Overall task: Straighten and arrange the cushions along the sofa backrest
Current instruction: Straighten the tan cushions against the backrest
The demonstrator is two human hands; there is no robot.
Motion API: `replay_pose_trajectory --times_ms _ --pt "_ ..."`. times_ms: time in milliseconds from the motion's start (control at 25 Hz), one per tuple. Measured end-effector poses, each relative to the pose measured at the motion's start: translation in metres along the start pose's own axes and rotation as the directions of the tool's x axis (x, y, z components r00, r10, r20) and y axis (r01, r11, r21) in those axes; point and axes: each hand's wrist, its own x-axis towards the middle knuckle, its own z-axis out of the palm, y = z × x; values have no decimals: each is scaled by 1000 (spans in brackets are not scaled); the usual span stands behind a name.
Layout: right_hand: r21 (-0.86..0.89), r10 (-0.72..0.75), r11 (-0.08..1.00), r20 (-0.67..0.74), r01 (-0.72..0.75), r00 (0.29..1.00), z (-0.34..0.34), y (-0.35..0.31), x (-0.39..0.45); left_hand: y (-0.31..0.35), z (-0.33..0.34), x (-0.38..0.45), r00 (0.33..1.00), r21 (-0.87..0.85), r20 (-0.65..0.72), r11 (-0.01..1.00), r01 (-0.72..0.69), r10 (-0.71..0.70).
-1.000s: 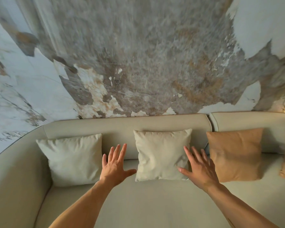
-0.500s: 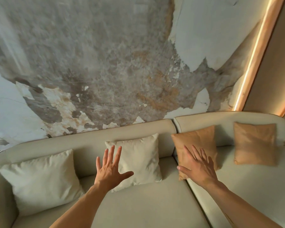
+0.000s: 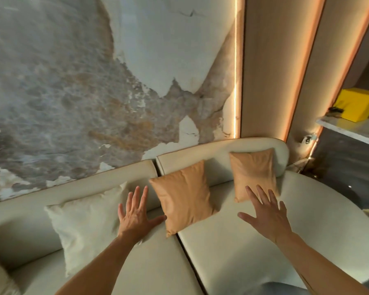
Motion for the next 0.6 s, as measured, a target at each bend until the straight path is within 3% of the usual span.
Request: replay_pose_trajectory --times_ms 240,440,600 --pt "-29 11 1000 15 -11 1000 4 55 19 66 23 31 998 31 37 998 -54 53" --pt "-18 -8 1000 29 8 1000 13 64 60 81 48 76 995 52 37 994 -96 95" --pt "-9 -35 999 82 36 996 16 57 115 72 62 111 999 41 28 998 -38 37"
